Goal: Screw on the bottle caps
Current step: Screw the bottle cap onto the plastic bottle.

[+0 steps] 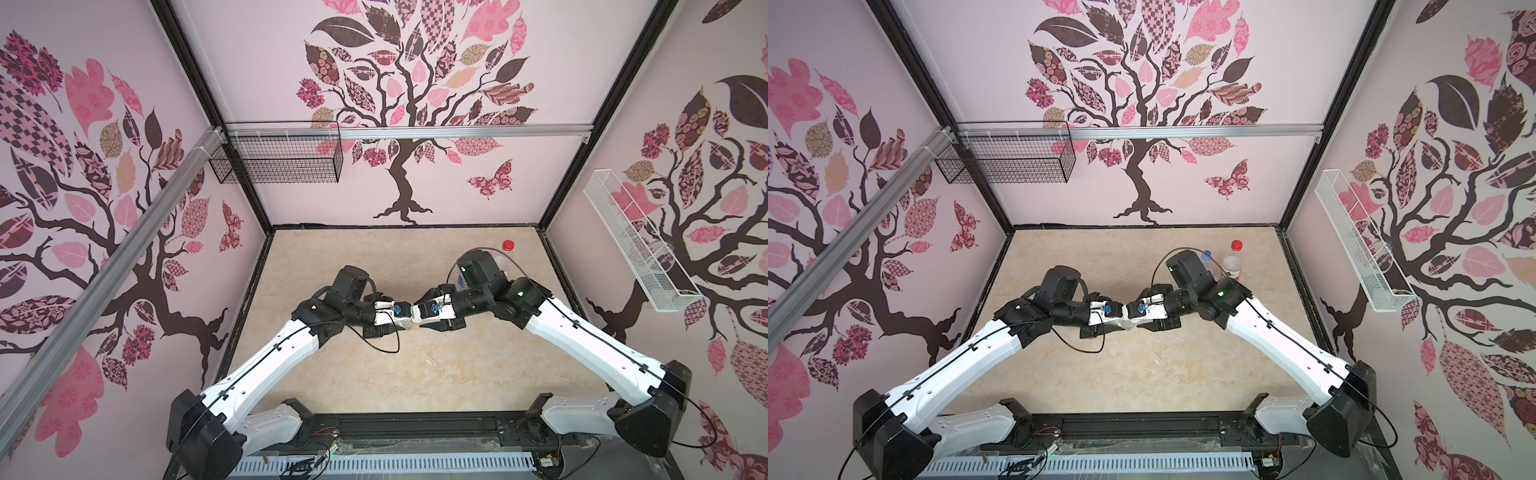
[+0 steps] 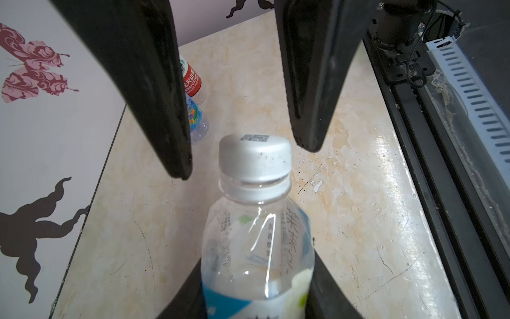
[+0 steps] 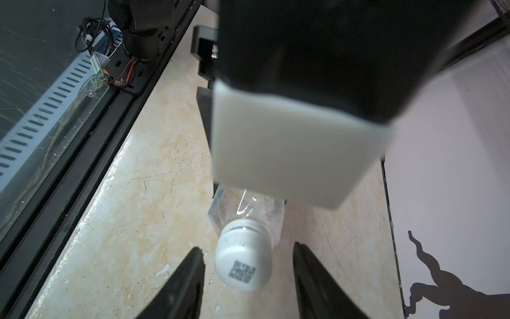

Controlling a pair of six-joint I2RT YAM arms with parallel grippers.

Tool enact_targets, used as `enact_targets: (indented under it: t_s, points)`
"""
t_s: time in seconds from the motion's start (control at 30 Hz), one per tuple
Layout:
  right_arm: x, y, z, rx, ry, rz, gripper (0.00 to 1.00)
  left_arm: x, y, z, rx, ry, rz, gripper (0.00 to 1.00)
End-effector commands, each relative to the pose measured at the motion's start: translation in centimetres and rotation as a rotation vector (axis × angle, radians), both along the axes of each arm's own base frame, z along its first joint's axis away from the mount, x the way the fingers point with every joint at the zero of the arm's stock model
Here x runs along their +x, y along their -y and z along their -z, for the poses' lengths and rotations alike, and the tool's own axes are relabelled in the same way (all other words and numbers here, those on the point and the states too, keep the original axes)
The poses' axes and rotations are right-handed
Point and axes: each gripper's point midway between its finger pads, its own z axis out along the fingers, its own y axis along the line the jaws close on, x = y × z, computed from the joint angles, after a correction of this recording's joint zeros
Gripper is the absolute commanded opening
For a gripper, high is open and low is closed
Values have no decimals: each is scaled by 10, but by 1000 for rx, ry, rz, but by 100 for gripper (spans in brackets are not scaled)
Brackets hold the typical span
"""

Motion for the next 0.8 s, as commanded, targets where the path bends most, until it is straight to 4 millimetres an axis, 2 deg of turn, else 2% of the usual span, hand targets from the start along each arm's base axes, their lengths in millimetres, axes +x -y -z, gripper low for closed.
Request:
enact_targets:
  t_s: [0.0, 0.1, 0.27, 0.37, 0.47, 0.53, 0.67, 0.77]
  points:
    - [1, -4, -6, 10, 67, -53, 48, -3, 4, -8, -29, -7, 23, 32]
    - [-1, -6, -3, 0, 53, -63, 38, -2, 5, -8, -32, -11, 25, 32]
    - [-3, -6, 4, -14, 35, -70, 37, -3, 6, -13, -50, -5, 30, 32]
    - [-5, -8, 6, -17, 22, -74, 31, -3, 7, -14, -55, -4, 31, 32]
    - [-4, -12, 4, 0, -10, -50, 14, -4, 9, -18, -74, -10, 36, 32]
    - [3, -16, 1, 28, -78, 25, 1, -4, 10, -23, -93, -8, 33, 32]
    - [21, -25, 0, 74, -312, 244, 0, 2, 13, -40, -146, 64, 0, 31]
    - [44, -27, 5, 112, -548, 530, 0, 7, 13, -51, -152, 195, -35, 31]
